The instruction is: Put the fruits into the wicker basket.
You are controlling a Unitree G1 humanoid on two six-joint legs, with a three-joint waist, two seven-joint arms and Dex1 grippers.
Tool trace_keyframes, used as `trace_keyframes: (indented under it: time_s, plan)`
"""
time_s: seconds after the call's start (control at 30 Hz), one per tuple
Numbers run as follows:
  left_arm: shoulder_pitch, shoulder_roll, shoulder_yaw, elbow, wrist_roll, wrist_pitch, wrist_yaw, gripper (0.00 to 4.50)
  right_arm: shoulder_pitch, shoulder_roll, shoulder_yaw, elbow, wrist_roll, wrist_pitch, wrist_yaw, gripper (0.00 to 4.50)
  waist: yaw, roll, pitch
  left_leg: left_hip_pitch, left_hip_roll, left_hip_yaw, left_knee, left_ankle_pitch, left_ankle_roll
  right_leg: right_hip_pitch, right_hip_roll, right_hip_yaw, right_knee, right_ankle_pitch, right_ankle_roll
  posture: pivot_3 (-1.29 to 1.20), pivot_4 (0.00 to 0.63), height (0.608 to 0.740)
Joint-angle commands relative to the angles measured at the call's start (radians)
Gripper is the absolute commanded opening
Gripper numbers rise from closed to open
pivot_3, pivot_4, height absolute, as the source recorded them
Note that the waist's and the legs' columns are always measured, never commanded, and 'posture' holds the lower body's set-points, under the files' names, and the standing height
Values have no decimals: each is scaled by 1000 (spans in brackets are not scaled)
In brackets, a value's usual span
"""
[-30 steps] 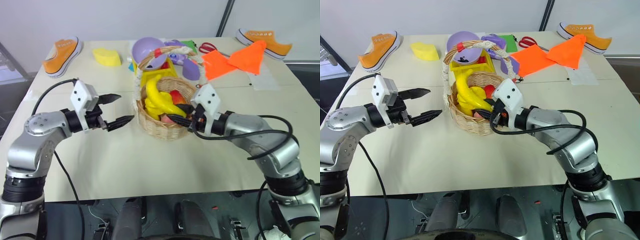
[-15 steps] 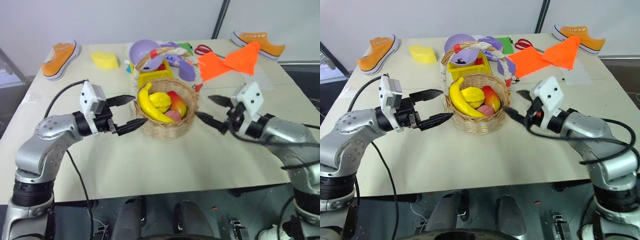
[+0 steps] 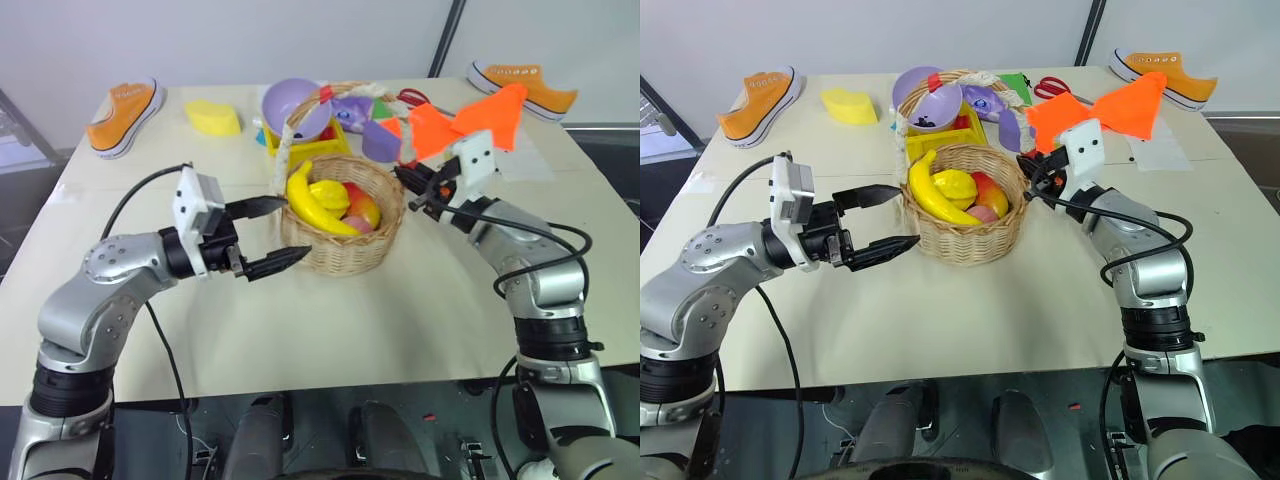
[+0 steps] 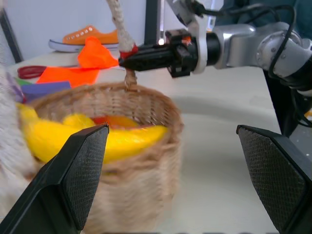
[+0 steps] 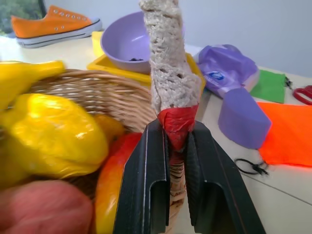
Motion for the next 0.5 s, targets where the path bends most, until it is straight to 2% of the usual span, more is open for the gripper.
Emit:
trace_keyframes:
  time_s: [0.03, 0.13, 0.27, 0.4, 0.5]
  plan:
    - [-1, 13, 15, -31, -7, -11, 2, 4500, 45, -64, -170, -112, 27, -2, -40, 25, 4, 0, 0, 0, 0, 0, 0, 0, 0, 0, -1, 0, 0, 0, 0, 0, 150, 738]
    - [-12, 11, 1, -10, 5, -21, -8, 4500, 120, -131, -299, -93, -18, -1, -103, 25, 11, 0, 0, 0, -1, 1, 0, 0, 0, 0, -2, 0, -1, 0, 0, 0, 150, 738]
    - [-52, -17, -39, 26, 13, -31, -21, 4500, 159, -182, -454, 51, -74, -44, -218, 25, 17, 0, 0, 0, -1, 1, 0, 0, 0, 0, -2, 0, -1, 0, 0, 0, 150, 738]
    - [-79, -43, -72, 57, 39, -44, -23, 4500, 169, -199, -482, 185, -133, -136, -255, 25, 5, 1, 0, 1, 0, 3, 0, 0, 0, 0, 1, 2, -1, 0, 0, 0, 150, 738]
    - [-85, -64, -97, 81, 75, -62, -7, 4500, 173, -184, -507, 235, -95, -159, -232, 25, -7, 4, -1, 2, 0, 3, -1, 0, 0, 0, 2, 2, 0, 0, 0, 0, 150, 738]
